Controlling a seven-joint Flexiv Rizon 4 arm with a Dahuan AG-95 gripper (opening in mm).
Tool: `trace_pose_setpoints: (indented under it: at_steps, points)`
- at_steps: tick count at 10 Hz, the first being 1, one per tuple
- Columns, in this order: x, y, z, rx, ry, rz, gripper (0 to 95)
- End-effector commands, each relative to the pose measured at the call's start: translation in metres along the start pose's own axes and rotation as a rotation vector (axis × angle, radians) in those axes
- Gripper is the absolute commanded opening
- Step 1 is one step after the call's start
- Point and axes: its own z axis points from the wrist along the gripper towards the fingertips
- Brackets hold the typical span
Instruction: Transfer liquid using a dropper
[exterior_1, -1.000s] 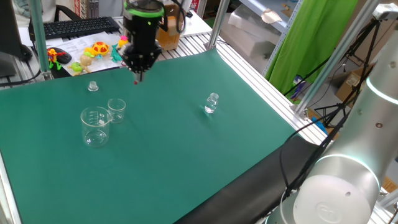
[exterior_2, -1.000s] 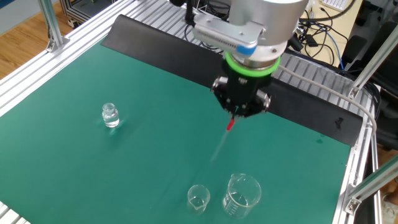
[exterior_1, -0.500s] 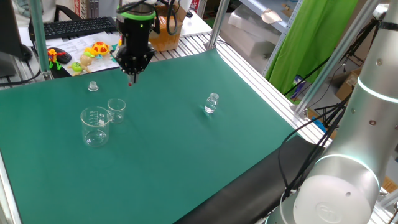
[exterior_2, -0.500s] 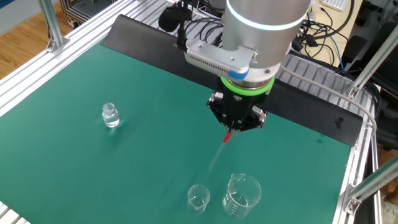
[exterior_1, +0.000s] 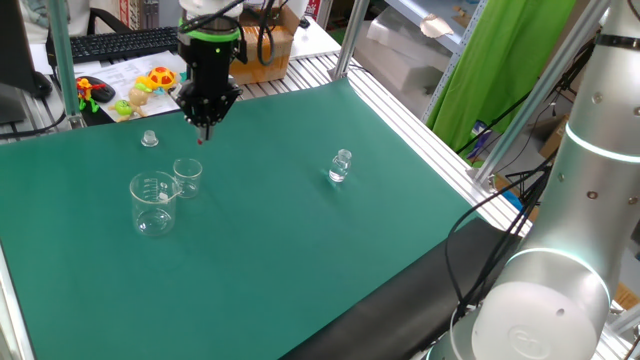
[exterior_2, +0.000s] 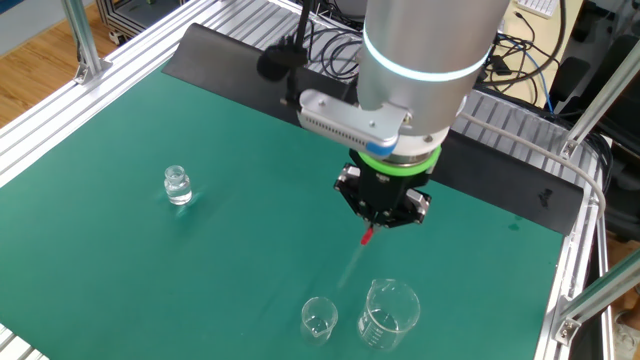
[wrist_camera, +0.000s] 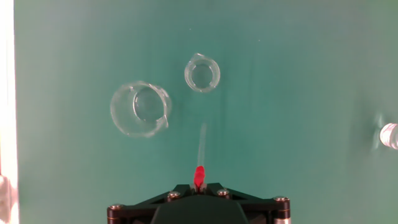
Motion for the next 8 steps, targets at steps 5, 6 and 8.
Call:
trace_pose_setpoints:
  at_steps: [5,6,8]
  points:
    - [0.0016,0.0024,0.0022,0.0,-0.003,0.004,0.0]
    - [0.0017,0.0033,0.0003,0.0,-0.002,0.007,0.0]
    - [0.0018,0.0041,-0.0006,-0.002,-0.003,0.013,0.0]
